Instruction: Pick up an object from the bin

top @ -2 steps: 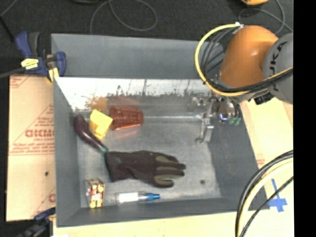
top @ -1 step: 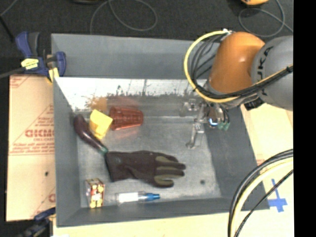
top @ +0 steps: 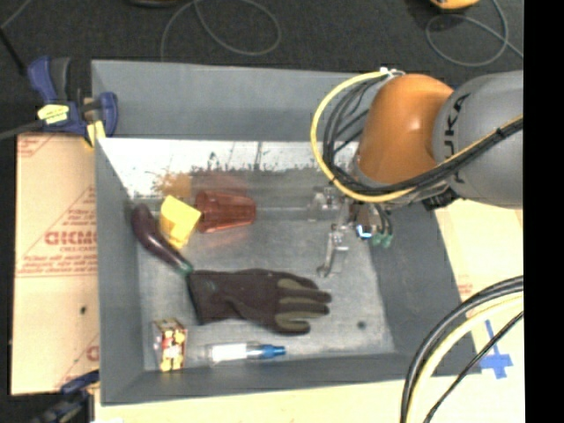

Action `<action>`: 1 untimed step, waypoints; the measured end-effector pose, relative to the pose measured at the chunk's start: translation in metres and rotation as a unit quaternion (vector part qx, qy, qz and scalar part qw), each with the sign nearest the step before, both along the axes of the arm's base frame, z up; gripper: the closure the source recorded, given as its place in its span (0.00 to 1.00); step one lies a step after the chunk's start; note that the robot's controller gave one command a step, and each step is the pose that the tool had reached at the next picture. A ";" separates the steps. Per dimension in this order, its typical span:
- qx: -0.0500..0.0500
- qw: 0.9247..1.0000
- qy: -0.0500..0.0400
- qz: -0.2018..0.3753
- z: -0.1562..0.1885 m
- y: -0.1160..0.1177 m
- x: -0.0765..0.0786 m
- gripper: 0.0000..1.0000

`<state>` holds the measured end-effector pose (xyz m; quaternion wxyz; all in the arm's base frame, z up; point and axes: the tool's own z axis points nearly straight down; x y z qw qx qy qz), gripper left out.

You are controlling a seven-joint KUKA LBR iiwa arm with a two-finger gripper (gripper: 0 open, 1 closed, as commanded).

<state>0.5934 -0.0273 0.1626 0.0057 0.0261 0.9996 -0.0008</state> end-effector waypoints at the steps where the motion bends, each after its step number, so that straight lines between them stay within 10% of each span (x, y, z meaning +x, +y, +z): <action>1: 0.002 1.000 0.002 -0.011 -0.042 0.033 -0.006 0.00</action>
Offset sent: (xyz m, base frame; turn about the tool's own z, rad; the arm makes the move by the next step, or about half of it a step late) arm -0.0563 0.0344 -0.0915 0.0261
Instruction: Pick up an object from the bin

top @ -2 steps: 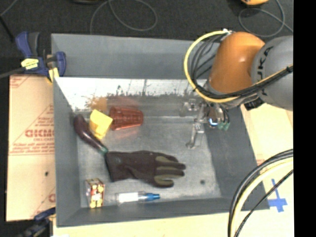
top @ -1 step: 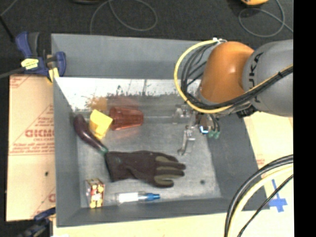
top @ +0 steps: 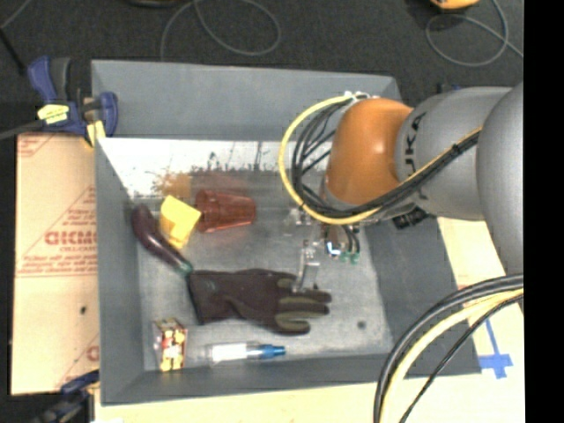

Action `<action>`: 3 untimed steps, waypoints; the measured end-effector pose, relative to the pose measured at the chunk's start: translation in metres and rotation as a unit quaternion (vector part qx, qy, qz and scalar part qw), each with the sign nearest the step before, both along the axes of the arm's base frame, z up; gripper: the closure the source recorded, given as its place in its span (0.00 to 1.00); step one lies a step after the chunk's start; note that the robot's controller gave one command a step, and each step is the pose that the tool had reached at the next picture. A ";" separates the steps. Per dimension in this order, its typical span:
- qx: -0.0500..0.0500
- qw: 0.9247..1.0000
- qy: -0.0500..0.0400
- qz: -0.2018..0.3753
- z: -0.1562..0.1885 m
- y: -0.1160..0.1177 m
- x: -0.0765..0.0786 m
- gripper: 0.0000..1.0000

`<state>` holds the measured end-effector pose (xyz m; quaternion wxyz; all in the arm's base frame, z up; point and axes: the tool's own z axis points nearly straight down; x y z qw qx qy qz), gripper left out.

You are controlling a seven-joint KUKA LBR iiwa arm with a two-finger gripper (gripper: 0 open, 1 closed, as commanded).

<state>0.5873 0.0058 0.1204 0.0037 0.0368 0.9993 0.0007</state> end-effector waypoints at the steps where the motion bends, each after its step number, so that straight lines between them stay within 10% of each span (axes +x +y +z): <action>1: -0.002 1.000 -0.003 -0.002 -0.048 0.001 -0.049 1.00; 2: -0.002 1.000 -0.003 -0.002 -0.048 0.001 -0.049 1.00; 3: -0.003 0.998 -0.004 0.061 0.060 -0.008 -0.041 1.00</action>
Offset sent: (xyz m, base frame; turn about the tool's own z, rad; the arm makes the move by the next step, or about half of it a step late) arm 0.0000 0.0000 0.0000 0.0000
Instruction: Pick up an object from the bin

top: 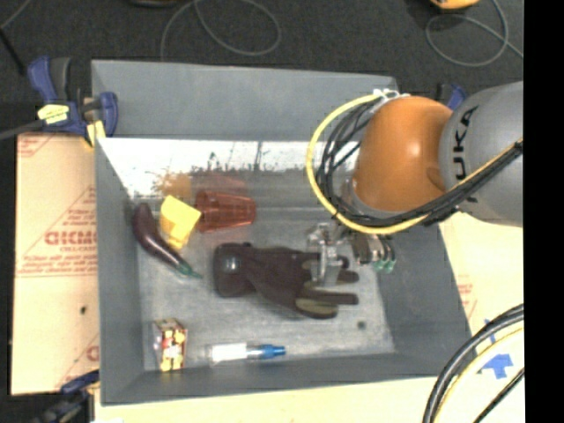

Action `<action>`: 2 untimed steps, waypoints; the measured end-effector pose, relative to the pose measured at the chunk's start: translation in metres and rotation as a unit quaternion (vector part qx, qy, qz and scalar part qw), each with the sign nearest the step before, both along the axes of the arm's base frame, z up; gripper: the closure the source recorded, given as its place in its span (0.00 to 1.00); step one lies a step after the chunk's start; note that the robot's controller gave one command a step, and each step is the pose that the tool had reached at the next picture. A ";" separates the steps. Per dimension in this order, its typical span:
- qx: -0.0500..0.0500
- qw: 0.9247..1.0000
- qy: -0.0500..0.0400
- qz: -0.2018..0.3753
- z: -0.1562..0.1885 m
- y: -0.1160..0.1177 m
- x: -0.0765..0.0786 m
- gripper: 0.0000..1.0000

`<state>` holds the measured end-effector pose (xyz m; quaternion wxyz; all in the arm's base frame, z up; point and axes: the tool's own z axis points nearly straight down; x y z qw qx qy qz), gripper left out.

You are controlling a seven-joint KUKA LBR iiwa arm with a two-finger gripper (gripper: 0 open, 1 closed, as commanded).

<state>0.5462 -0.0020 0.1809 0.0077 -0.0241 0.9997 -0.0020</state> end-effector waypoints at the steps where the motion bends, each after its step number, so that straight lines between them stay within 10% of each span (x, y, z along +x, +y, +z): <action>1: 0.000 1.000 0.000 0.000 0.000 0.000 0.000 1.00; 2: 0.000 1.000 -0.003 -0.014 0.151 -0.028 -0.005 1.00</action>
Offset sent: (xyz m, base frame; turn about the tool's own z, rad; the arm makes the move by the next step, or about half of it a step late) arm -0.0063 -0.0275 0.1498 0.0252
